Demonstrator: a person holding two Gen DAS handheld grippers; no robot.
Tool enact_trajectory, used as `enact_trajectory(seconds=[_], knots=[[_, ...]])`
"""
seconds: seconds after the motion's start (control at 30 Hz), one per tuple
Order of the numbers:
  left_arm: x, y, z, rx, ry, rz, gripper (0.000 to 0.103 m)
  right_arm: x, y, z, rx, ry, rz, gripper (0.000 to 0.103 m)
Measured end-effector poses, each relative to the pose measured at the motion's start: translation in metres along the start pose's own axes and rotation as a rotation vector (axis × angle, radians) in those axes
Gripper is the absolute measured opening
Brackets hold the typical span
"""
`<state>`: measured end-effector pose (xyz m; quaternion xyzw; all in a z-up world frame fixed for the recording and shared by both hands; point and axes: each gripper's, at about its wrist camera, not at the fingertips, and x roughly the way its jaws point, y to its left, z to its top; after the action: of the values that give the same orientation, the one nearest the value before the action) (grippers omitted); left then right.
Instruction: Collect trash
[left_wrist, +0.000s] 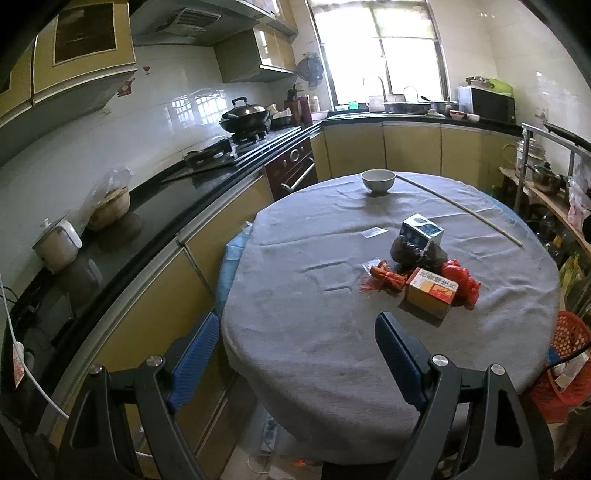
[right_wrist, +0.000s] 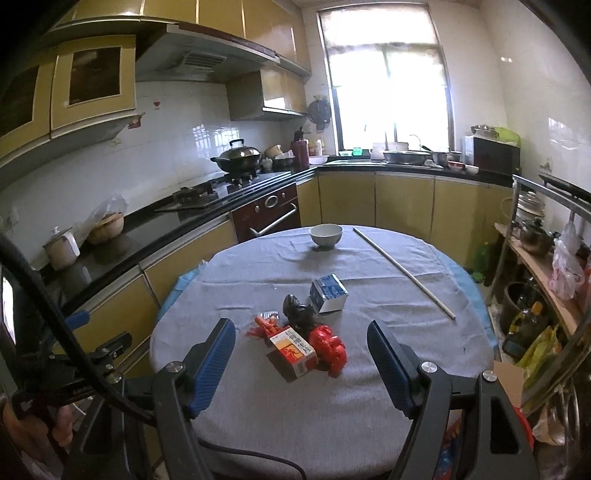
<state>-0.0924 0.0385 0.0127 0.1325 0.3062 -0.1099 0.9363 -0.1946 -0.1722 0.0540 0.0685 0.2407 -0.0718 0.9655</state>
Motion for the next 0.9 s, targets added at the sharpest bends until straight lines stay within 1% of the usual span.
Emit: enact_trajectory(seconds=[0.2,0.3,0.67,0.9], knots=[[0.008,0.004,-0.004,-0.003,0.02,0.02,0.087,0.02,0.004,-0.009,-0.008,0.062,0.029,0.077],[0.009,0.006,-0.004,-0.004,0.02,0.027,0.087,0.027,0.005,-0.012,0.006,0.093,0.06,0.077],[0.015,0.014,-0.005,-0.019,0.027,0.048,0.087,0.051,0.009,-0.015,0.014,0.173,0.049,0.077],[0.026,0.013,-0.005,-0.02,0.047,0.057,0.087,0.067,0.005,-0.013,0.018,0.194,0.038,0.077]])
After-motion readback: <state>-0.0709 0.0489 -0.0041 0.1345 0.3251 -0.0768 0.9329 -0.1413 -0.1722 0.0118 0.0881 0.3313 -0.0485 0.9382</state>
